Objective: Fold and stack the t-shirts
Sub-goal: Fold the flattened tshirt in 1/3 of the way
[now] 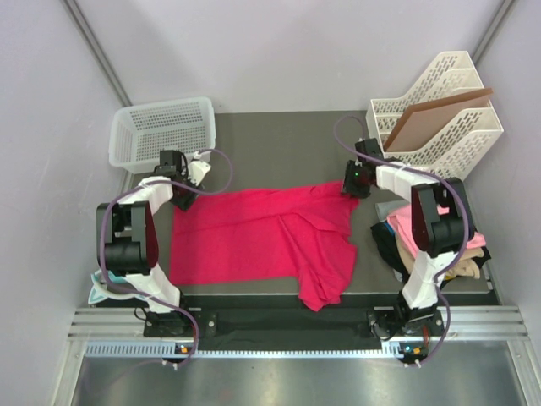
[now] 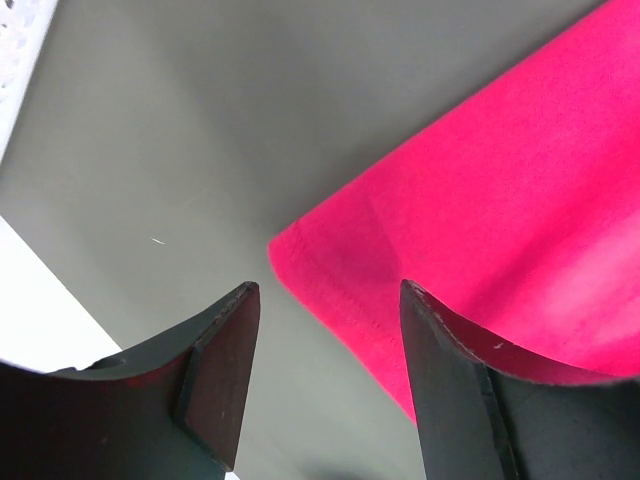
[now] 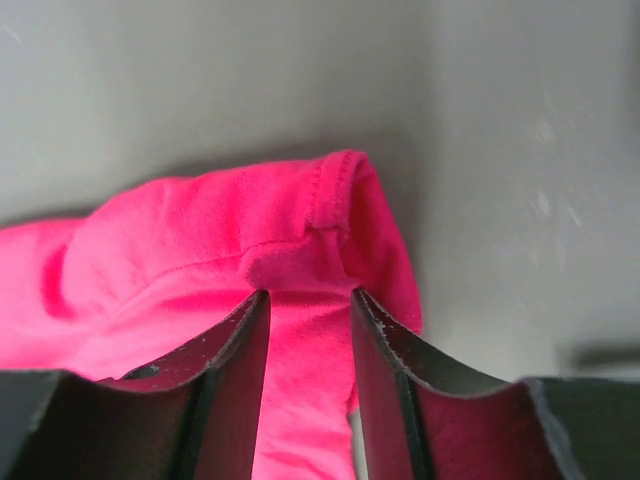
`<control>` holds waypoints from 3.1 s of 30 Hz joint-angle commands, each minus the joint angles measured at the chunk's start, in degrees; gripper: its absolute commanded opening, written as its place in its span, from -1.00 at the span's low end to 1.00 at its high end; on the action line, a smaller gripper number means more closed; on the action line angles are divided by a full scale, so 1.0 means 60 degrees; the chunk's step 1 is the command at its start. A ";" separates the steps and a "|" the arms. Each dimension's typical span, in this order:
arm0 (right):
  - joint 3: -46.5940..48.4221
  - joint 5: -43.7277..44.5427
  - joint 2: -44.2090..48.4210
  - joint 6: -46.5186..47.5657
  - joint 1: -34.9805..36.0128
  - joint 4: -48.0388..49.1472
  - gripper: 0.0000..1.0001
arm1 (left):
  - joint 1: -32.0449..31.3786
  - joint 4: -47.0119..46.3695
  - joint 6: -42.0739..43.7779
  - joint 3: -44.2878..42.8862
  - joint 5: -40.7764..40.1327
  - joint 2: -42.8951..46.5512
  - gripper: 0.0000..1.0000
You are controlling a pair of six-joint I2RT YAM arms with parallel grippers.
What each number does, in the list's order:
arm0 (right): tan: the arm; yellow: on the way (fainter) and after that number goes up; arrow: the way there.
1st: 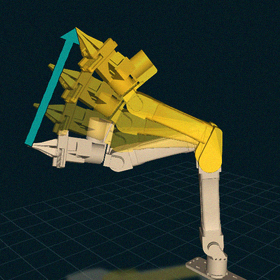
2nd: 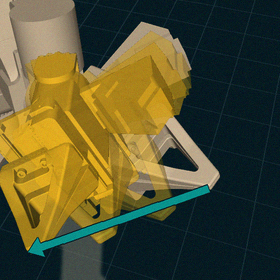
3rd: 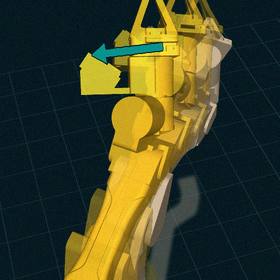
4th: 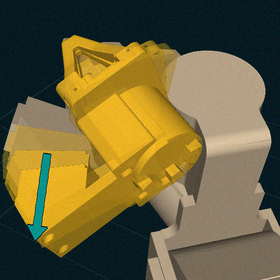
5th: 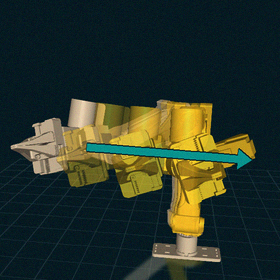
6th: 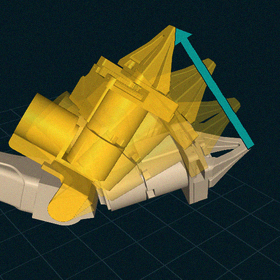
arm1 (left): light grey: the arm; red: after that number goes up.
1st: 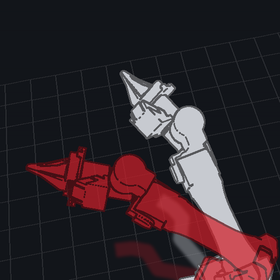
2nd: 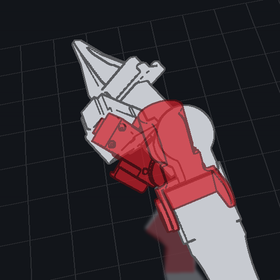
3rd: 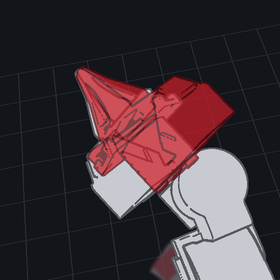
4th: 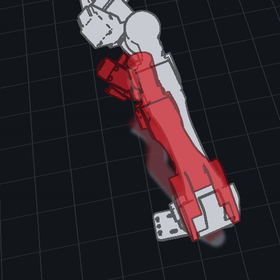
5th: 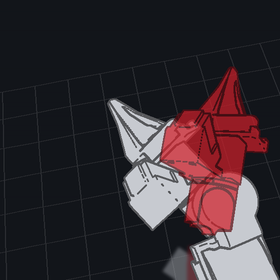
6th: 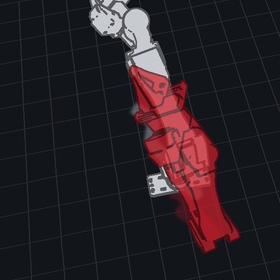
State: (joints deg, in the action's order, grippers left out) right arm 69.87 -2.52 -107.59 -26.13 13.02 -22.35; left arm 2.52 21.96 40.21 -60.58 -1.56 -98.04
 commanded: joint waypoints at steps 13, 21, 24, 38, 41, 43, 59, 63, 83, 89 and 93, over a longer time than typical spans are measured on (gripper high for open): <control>0.2534 -0.0223 0.0429 0.0078 0.0467 -0.1871 -0.26 | -0.0025 -0.0510 -0.0094 -0.0495 0.0217 0.0256 0.25; 0.2185 -0.0707 -0.0277 -0.0083 0.0614 -0.1549 -0.28 | -0.0025 -0.0393 -0.0080 -0.0568 0.0216 -0.0022 0.25; 0.1687 -0.0707 -0.0058 -0.0084 0.0614 -0.1373 -0.28 | -0.0025 -0.0145 -0.0094 -0.0597 0.0217 0.0109 0.24; 0.1041 -0.0605 -0.0496 -0.0084 0.0643 -0.0933 -0.31 | -0.0098 0.1232 -0.0212 -0.1109 0.1081 -0.1222 0.19; 0.1129 -0.0605 -0.0685 -0.0054 0.0628 -0.0992 -0.32 | -0.0084 0.1847 -0.0255 -0.1868 0.1139 -0.1896 0.18; 0.1275 -0.0575 -0.0788 -0.0040 0.0614 -0.1094 -0.32 | -0.0098 0.2243 -0.0299 -0.2207 0.1081 -0.2349 0.17; 0.3266 -0.0151 -0.2413 -0.0025 -0.0249 -0.1812 -0.42 | -0.0084 0.1424 -0.1046 -0.4097 -0.0222 -0.3684 0.14; 0.3955 -0.0077 -0.2751 0.0034 -0.0440 -0.2236 -0.42 | -0.0084 0.1423 -0.1281 -0.4669 -0.0296 -0.3918 0.12; 0.2638 0.0258 -0.0629 0.0517 -0.0266 -0.1798 0.09 | 0.0384 0.1177 -0.1749 -0.2897 0.0040 -0.0085 0.09; 0.2551 0.1238 0.0060 0.0838 0.0100 -0.1885 0.18 | 0.0414 0.1011 -0.1736 -0.2122 0.0216 0.1687 0.13; 0.1763 0.1593 0.0893 0.0942 0.0335 -0.1842 0.22 | 0.0268 0.3536 -0.0379 -0.1683 0.2337 0.2335 0.11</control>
State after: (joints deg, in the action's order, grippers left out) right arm 84.25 2.90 -109.32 -22.09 13.10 -33.78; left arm 5.19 30.41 31.51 -73.97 1.74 -87.72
